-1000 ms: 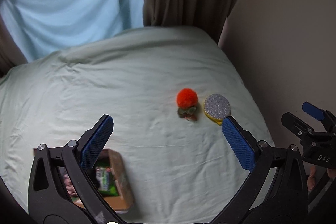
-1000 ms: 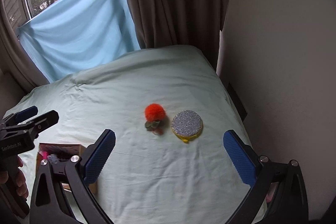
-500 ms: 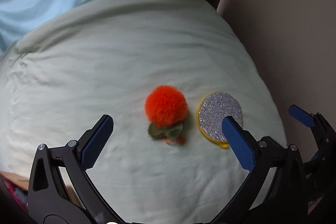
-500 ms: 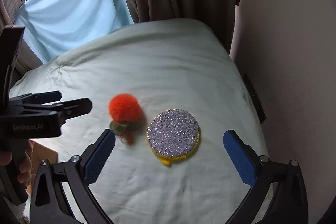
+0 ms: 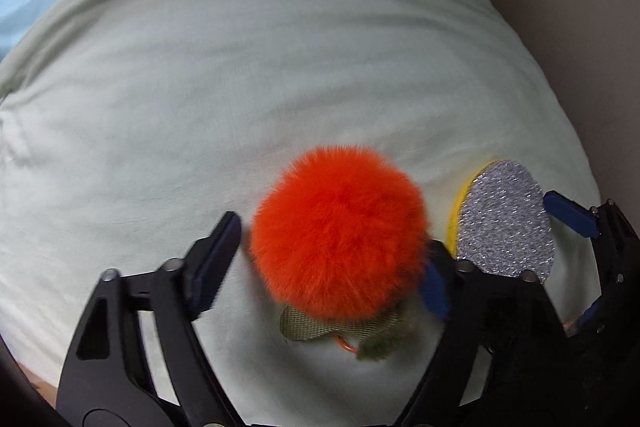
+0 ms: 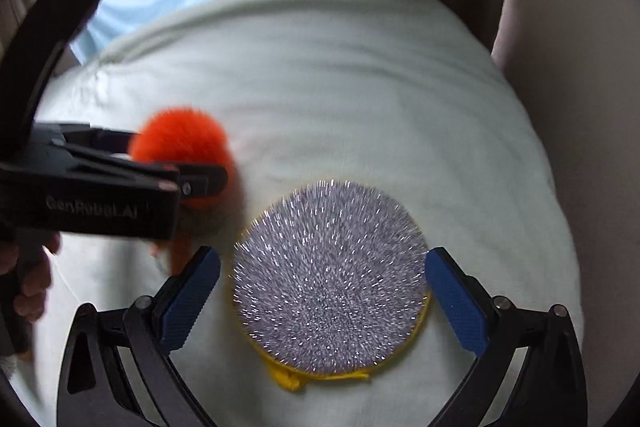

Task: Organize soft objects
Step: 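Grasp the orange pom-pom with the left gripper while the right grasps the glitter sponge brush, then lift and carry the pom-pom with the left gripper while the right carries the sponge brush to the box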

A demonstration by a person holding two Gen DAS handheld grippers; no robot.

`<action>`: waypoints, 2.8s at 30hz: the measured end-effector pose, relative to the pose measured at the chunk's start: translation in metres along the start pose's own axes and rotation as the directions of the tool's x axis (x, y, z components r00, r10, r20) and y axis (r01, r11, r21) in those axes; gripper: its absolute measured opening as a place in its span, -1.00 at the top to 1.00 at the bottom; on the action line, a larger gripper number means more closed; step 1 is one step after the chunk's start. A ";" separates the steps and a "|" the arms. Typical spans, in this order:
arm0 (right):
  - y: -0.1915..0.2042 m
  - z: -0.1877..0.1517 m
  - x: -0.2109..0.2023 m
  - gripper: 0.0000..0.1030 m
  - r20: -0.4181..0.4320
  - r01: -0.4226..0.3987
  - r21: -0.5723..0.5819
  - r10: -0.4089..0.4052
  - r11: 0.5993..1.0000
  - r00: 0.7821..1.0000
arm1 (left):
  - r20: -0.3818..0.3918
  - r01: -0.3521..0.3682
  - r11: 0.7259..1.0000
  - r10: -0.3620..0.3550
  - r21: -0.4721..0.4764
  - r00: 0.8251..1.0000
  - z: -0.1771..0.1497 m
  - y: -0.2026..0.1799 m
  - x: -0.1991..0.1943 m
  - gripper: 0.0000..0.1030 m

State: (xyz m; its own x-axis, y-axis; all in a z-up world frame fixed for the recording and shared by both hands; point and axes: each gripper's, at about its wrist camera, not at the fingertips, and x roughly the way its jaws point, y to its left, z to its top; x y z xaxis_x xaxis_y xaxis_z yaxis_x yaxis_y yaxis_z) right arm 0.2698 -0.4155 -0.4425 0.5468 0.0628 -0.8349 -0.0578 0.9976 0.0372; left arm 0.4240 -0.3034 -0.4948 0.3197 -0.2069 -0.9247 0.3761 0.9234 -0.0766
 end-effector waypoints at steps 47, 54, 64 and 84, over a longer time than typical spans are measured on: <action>0.058 0.033 -0.248 0.27 0.164 0.066 0.050 -0.073 0.997 0.984 | 0.240 0.047 0.997 -0.030 -0.067 0.970 -0.044 0.009 -0.279 0.32; 0.133 0.034 -0.319 0.27 0.186 0.007 -0.007 -0.005 1.000 0.983 | 0.290 0.030 0.994 0.003 -0.109 0.957 -0.089 0.050 -0.368 0.32; 0.266 0.031 -0.356 0.27 0.178 -0.093 -0.082 0.106 0.992 0.978 | 0.311 -0.021 0.985 0.075 -0.174 0.947 -0.171 0.136 -0.446 0.32; 0.439 0.014 -0.247 0.27 -0.052 -0.159 -0.062 0.156 0.985 0.986 | 0.129 -0.090 0.961 0.127 -0.260 0.984 -0.276 0.339 -0.413 0.32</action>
State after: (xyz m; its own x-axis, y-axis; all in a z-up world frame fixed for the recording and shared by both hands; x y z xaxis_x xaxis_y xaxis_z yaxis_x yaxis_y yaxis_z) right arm 0.1211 0.0072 -0.2123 0.4870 0.2159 -0.8463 -0.1953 0.9713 0.1354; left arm 0.1796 0.1837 -0.2422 0.4740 -0.1280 -0.8711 0.1064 0.9905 -0.0876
